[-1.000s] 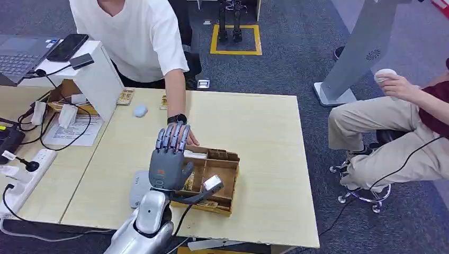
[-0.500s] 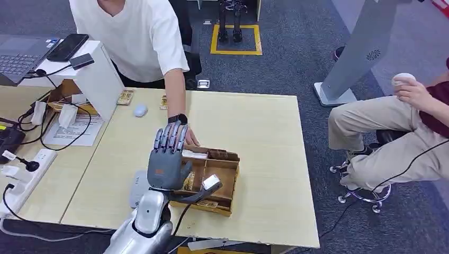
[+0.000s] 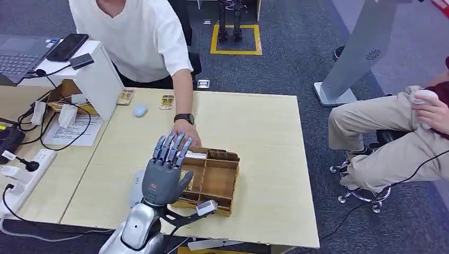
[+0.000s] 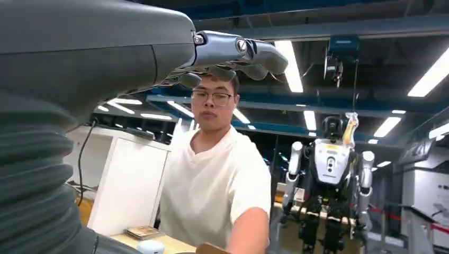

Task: Pass the card to the sensor for recognition and then transmit it.

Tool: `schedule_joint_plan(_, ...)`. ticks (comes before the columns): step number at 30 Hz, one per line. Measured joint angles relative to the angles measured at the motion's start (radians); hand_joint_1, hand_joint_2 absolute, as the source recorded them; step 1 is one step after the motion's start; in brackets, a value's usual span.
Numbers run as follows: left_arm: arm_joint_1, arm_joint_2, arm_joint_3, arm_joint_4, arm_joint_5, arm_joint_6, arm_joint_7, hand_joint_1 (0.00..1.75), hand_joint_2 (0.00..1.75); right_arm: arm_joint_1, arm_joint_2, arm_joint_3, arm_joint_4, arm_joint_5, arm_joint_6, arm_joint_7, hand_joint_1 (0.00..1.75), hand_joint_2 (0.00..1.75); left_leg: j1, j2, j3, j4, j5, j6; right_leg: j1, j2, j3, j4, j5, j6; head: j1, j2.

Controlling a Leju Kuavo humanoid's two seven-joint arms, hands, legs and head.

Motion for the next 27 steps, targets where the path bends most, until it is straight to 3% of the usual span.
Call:
schedule_joint_plan(10,0.111,0.04,0.117,-0.163,0.077,0.001,-0.114,0.0,1.75,0.014,-0.01,-0.04,0.0,0.01,0.0,-0.002,0.0,1.75,0.0,0.0,0.0,0.0,0.0,0.0,0.0,0.0,0.0,0.0,0.0,0.0,0.0,0.0)
schedule_joint_plan(18,0.186,0.061,0.187,-0.182,0.076,0.001,-0.185,0.0,1.75,0.018,-0.016,-0.048,0.0,0.017,0.0,0.0,0.0,1.75,0.0,0.0,0.0,0.0,0.0,0.0,0.0,0.0,0.0,0.0,0.0,0.0,0.0,0.0)
schedule_joint_plan(27,0.235,0.082,0.197,-0.18,0.035,0.001,-0.213,0.0,1.75,0.018,-0.017,-0.048,0.0,0.019,0.0,0.0,0.0,1.75,0.0,0.0,0.0,0.0,0.0,0.0,0.0,0.0,0.0,0.0,0.0,0.0,0.0,0.0)
